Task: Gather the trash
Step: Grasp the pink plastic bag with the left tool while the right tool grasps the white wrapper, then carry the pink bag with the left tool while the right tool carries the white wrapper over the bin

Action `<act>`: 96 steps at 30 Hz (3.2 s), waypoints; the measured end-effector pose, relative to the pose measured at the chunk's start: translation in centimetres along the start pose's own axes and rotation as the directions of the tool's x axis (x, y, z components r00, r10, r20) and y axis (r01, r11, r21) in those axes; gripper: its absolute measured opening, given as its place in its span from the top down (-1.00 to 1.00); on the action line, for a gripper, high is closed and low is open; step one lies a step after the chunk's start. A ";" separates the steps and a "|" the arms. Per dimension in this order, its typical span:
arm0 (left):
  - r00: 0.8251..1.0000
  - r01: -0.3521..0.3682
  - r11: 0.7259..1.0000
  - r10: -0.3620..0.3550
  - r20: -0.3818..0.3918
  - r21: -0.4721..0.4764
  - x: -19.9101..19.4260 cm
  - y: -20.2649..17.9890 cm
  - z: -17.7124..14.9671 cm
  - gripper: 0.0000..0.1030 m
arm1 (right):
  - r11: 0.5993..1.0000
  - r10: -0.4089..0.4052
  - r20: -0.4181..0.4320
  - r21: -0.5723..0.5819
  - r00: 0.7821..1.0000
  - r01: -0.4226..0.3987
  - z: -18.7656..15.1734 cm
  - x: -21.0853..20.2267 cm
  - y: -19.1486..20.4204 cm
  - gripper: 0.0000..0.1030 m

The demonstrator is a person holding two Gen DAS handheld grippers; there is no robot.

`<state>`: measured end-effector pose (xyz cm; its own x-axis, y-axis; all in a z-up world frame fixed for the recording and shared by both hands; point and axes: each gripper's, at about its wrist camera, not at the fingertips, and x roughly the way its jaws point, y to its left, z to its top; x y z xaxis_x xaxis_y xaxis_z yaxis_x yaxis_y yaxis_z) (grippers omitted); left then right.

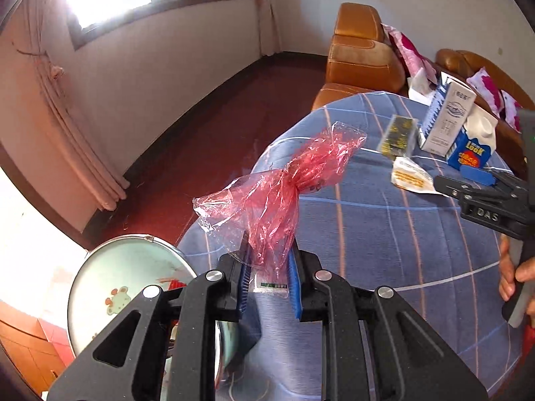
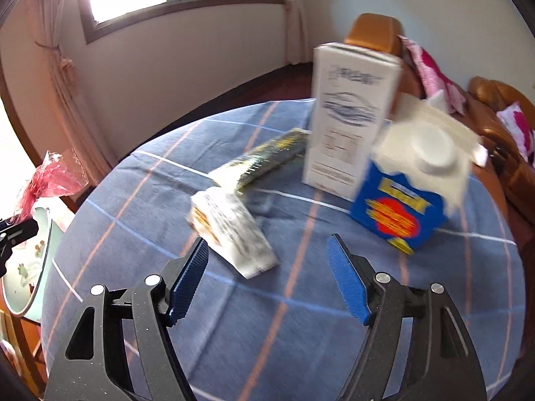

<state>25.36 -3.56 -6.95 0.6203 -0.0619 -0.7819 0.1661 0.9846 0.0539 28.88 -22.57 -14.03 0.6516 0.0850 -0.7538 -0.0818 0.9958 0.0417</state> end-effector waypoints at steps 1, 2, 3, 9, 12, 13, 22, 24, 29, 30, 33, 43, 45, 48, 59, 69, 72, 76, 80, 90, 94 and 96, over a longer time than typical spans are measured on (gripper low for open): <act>1.000 0.000 1.000 0.000 -0.002 -0.005 0.1 0.2 0.0 0.63 | 1.000 0.003 -0.008 0.000 1.000 -0.003 0.4 0.8 0.3 -0.42; 1.000 -0.001 1.000 0.001 -0.003 -0.008 0.2 0.4 0.0 0.63 | 1.000 0.002 -0.017 -0.002 1.000 -0.002 0.8 1.6 0.5 -0.41; 1.000 -0.003 1.000 0.003 -0.004 -0.012 0.3 0.6 0.0 0.62 | 1.000 0.003 -0.030 -0.005 1.000 -0.003 1.0 2.3 0.5 -0.30; 1.000 -0.010 0.999 0.009 -0.016 -0.031 0.4 1.6 -0.8 0.62 | 0.999 0.036 -0.067 0.006 0.997 -0.035 1.0 3.9 0.5 0.25; 1.000 -0.006 0.999 0.006 -0.011 -0.032 -0.1 1.8 -1.2 0.62 | 1.000 0.020 -0.067 0.016 0.998 -0.019 0.2 3.0 1.1 0.34; 1.000 -0.009 1.000 0.009 -0.007 -0.029 -0.4 1.7 -1.3 0.62 | 1.000 0.013 -0.064 0.019 0.998 -0.011 -0.2 2.4 1.2 0.35; 0.999 -0.045 0.999 0.045 0.018 -0.012 -2.7 1.4 -3.1 0.62 | 0.996 -0.062 -0.006 0.060 0.998 0.062 -3.2 -4.1 1.7 0.36; 0.999 -0.037 0.999 0.037 0.020 -0.013 -3.3 1.5 -3.8 0.62 | 0.995 -0.083 -0.003 0.053 0.997 0.083 -4.2 -5.1 2.0 0.36; 0.999 -0.031 1.000 0.031 0.029 -0.001 -4.6 1.3 -5.4 0.62 | 0.991 -0.116 -0.005 0.064 0.993 0.116 -6.2 -6.9 2.3 0.36; 0.999 -0.028 1.000 0.028 0.029 -0.001 -4.8 1.3 -5.8 0.62 | 0.990 -0.123 -0.005 0.068 0.992 0.123 -6.6 -7.2 2.3 0.36; 0.999 -0.027 1.000 0.027 0.030 -0.002 -5.4 1.3 -6.6 0.62 | 0.988 -0.131 -0.003 0.084 0.991 0.130 -7.6 -8.3 2.4 0.36; 0.999 -0.023 1.000 0.024 0.043 -0.004 -7.0 1.6 -8.7 0.62 | 0.988 -0.124 0.018 0.098 0.992 0.122 -9.8 -10.9 4.5 0.35; 0.999 -0.022 1.000 0.022 0.044 -0.003 -7.3 1.7 -9.0 0.62 | 0.988 -0.126 0.027 0.090 0.992 0.123 -10.1 -11.4 5.1 0.35; 0.999 -0.022 1.000 0.022 0.042 -0.006 -7.6 1.9 -9.6 0.62 | 0.990 -0.116 0.035 0.083 0.993 0.113 -10.5 -12.0 6.0 0.35; 0.999 -0.025 1.000 0.025 0.046 -0.008 -8.8 2.8 -11.4 0.62 | 0.995 -0.079 0.049 0.067 0.996 0.075 -12.1 -13.7 8.8 0.35; 0.998 -0.031 0.999 0.032 0.058 -0.016 -10.2 3.7 -12.8 0.62 | 0.999 -0.042 0.069 0.027 0.997 0.040 -13.0 -15.4 11.6 0.35; 0.998 -0.038 0.999 0.039 0.057 -0.022 -10.5 4.2 -13.3 0.62 | 0.999 -0.034 0.072 0.023 0.997 0.032 -13.1 -15.6 12.2 0.35; 0.997 -0.049 0.998 0.051 0.059 -0.036 -11.0 5.3 -13.8 0.62 | 1.000 -0.024 0.074 0.000 0.997 0.024 -13.1 -15.7 13.4 0.35; 0.996 -0.063 0.997 0.067 0.061 -0.053 -11.4 6.3 -14.2 0.62 | 1.000 -0.014 0.073 -0.022 0.997 0.016 -13.2 -15.7 14.5 0.35; 0.995 -0.077 0.993 0.083 0.062 -0.089 -11.6 8.6 -15.0 0.62 | 0.997 0.018 0.073 -0.072 0.997 -0.012 -13.0 -15.6 17.6 0.35; 0.994 -0.084 0.991 0.090 0.058 -0.107 -11.5 9.5 -15.3 0.62 | 0.996 0.026 0.070 -0.091 0.997 -0.020 -12.8 -15.3 18.7 0.35; 0.994 -0.088 0.989 0.095 0.057 -0.115 -11.4 9.9 -15.3 0.62 | 0.995 0.033 0.069 -0.101 0.997 -0.026 -12.8 -15.1 19.3 0.35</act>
<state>8.25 9.41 -7.00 0.6757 0.0224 -0.7368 0.0217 0.9985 0.0503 7.83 -5.10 -10.19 0.6992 0.1197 -0.7049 -0.1741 0.9847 -0.0055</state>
